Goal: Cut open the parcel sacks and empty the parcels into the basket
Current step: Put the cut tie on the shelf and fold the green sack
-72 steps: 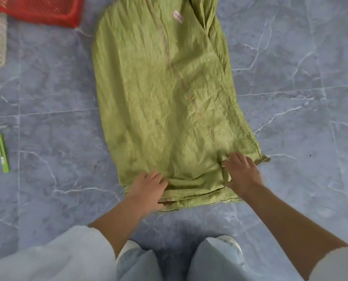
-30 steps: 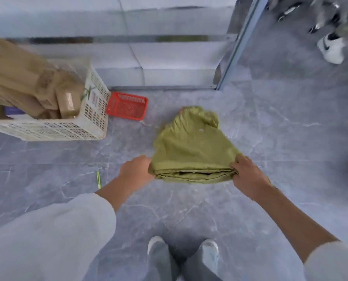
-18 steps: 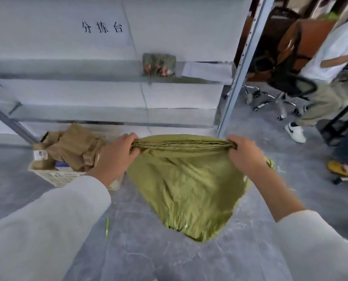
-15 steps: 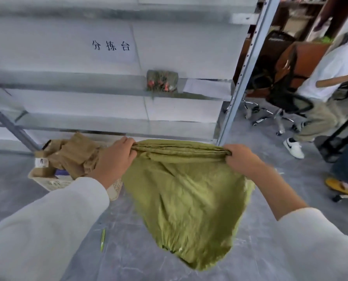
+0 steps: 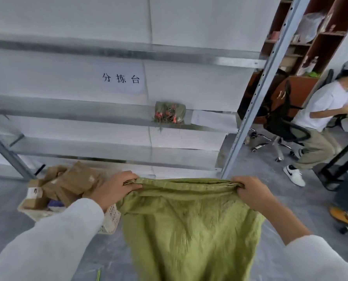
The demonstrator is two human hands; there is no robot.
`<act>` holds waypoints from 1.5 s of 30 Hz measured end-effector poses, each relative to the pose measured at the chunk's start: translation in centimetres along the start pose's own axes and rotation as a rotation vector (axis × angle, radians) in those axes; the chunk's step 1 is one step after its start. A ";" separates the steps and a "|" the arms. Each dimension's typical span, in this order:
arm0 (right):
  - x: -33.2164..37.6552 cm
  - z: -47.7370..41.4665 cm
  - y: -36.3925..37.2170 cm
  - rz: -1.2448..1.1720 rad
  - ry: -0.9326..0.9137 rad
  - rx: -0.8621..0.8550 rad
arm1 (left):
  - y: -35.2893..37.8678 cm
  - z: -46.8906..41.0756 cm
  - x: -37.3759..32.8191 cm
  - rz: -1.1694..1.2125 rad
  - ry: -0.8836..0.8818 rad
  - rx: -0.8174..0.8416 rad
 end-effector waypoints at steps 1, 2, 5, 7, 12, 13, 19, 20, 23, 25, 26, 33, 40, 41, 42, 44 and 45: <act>0.3 0.0 0.5 -0.016 -0.028 0.031 | -0.5 -0.4 0.3 0.002 0.008 0.020; 0.7 0.0 0.8 -0.044 -0.065 0.095 | -0.9 -0.6 0.5 0.011 0.022 0.018; 1.6 0.1 0.5 -0.209 -0.147 0.140 | -1.9 -0.7 0.2 0.204 0.078 -0.058; 2.5 -0.2 -0.4 -0.327 -0.215 0.086 | -2.3 -0.4 -1.0 0.428 0.045 -0.048; 6.0 1.4 -3.9 -0.715 -0.487 0.203 | -3.8 1.7 -2.6 0.653 0.161 0.078; 6.3 2.2 -4.4 -0.802 -0.541 0.294 | -3.9 2.5 -2.6 0.705 0.225 0.154; 10.2 1.7 -3.8 -0.732 -0.691 0.002 | -1.3 -0.3 -3.7 0.885 0.275 0.130; 11.0 1.0 -3.4 -0.779 -0.699 0.006 | -0.6 -1.9 -3.9 0.900 0.258 0.123; 13.9 -1.4 -3.2 -0.947 -0.581 0.125 | 1.4 -5.1 -4.9 1.010 0.146 0.181; 14.9 -2.3 -2.4 -1.033 -0.569 0.204 | 2.5 -5.9 -5.7 1.095 0.079 0.220; 14.8 -2.2 -1.9 -1.077 -0.595 0.208 | 2.9 -5.9 -6.2 1.086 0.068 0.218; 11.3 -3.0 -1.2 -1.147 -0.347 0.335 | 2.7 -6.4 -5.7 0.813 0.041 -0.098; 10.4 -3.4 -2.5 -0.498 -0.233 0.361 | 4.0 -5.8 -3.2 0.826 -0.111 -0.199; 10.7 -3.1 -2.2 -0.405 -0.271 0.403 | 4.3 -5.8 -2.9 0.849 -0.148 -0.202; 10.9 -2.8 -1.6 -0.350 -0.285 0.426 | 4.6 -5.6 -2.6 0.853 -0.169 -0.196; 11.0 -2.5 -0.2 -0.259 -0.309 0.395 | 5.0 -5.3 -2.1 0.849 -0.180 -0.180; 10.9 -2.5 0.5 -0.227 -0.327 0.377 | 5.1 -5.1 -1.9 0.857 -0.183 -0.180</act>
Point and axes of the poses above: each hand's wrist, its own z-axis away from the middle knuckle, its own y-axis out of the palm, x = y × z, the point moved 1 cm from there along -z, towards the middle knuckle, and after that the axes turned 2 degrees about -z, right-handed, at the moved point
